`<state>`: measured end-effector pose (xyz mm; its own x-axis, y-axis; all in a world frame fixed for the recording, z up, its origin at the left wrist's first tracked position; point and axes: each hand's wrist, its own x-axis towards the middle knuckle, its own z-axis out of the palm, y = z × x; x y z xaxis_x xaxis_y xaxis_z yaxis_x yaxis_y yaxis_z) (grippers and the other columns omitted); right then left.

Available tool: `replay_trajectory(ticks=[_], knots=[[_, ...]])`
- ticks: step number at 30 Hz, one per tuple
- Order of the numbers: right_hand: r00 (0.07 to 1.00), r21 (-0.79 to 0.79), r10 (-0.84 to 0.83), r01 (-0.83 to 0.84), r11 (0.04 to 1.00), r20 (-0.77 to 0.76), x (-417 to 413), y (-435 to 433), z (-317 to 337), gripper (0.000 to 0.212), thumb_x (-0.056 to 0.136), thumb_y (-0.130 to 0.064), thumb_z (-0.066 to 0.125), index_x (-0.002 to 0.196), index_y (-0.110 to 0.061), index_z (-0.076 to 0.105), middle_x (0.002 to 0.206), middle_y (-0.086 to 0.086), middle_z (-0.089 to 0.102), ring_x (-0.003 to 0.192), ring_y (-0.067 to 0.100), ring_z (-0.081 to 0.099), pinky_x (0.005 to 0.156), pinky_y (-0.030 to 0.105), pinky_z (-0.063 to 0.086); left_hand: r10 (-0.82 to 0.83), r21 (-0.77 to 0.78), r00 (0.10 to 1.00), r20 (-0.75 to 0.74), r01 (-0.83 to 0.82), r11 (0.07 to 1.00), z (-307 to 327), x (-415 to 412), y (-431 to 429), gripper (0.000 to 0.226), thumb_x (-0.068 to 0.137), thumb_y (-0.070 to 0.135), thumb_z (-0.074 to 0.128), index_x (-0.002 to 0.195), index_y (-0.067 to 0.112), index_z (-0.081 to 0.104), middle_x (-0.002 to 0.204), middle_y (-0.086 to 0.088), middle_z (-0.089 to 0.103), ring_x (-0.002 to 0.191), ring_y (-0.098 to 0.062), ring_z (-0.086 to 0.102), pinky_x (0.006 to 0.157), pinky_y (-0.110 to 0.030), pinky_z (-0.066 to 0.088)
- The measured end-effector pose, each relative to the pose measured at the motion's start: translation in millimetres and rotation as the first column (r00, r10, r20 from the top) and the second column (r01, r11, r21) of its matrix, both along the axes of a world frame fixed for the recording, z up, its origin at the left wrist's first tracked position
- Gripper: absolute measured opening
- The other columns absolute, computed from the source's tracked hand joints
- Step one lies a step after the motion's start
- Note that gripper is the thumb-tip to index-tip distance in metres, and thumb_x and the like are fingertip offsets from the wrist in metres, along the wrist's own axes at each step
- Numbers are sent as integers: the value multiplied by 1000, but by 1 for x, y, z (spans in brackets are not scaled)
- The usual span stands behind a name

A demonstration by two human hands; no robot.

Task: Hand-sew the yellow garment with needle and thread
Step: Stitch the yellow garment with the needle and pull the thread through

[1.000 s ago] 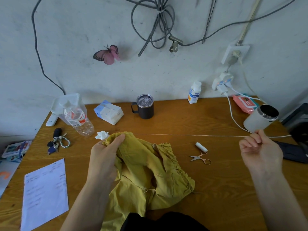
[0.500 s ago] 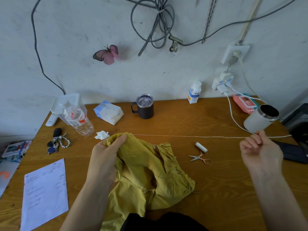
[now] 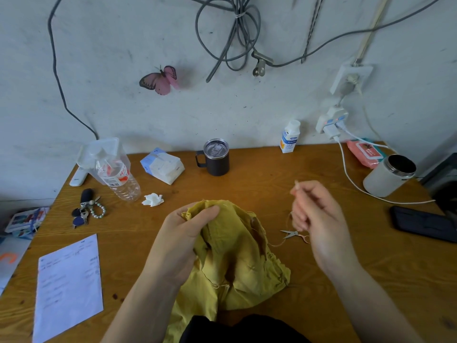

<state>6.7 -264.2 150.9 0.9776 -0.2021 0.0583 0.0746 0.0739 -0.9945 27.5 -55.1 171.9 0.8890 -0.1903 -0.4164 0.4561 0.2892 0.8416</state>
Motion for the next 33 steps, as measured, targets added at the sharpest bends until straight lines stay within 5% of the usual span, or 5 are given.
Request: replay_trajectory(ticks=[6, 11, 26, 30, 33], knots=[[953, -549, 274, -160, 820, 132, -3, 34, 12, 12, 92, -18, 48, 87, -15, 58, 60, -7, 52, 53, 12, 49, 48, 23, 40, -27, 22, 999, 29, 27, 999, 2, -4, -4, 14, 69, 20, 69, 78, 12, 77, 87, -15, 76, 81, -25, 74, 65, -26, 58], [941, -705, 306, -117, 699, 147, -2, 43, 15, 9, 92, -17, 55, 88, -12, 61, 64, -4, 61, 55, 10, 55, 50, 29, 46, -57, -3, 997, 47, 57, 998, 4, -7, -6, 12, 69, 19, 70, 75, 13, 78, 82, -13, 76, 76, -22, 74, 64, -26, 57], [952, -720, 267, -82, 690, 147, 0, 38, 20, 11, 88, -19, 62, 89, -14, 71, 70, -5, 68, 63, 11, 63, 55, 37, 52, -85, 88, 990, 113, 76, 993, 2, -6, -6, 18, 71, 25, 71, 79, 10, 78, 89, -15, 76, 85, -28, 73, 75, -33, 57], [949, -612, 314, -260, 747, -20, 4, 30, 19, 15, 88, -23, 60, 103, -24, 63, 57, -14, 60, 55, 4, 56, 61, 23, 50, -140, 197, 974, 177, 105, 975, 4, -7, -4, 22, 68, 31, 72, 78, 12, 77, 86, -13, 76, 82, -27, 73, 74, -32, 57], [864, -375, 457, -504, 778, -213, 10, 20, 20, 35, 91, -18, 57, 124, -30, 53, 48, -9, 48, 47, 2, 43, 54, 12, 38, -207, 238, 955, 212, 155, 959, 7, -7, -2, 15, 71, 27, 71, 75, 13, 76, 80, -10, 76, 75, -22, 72, 67, -25, 55]])
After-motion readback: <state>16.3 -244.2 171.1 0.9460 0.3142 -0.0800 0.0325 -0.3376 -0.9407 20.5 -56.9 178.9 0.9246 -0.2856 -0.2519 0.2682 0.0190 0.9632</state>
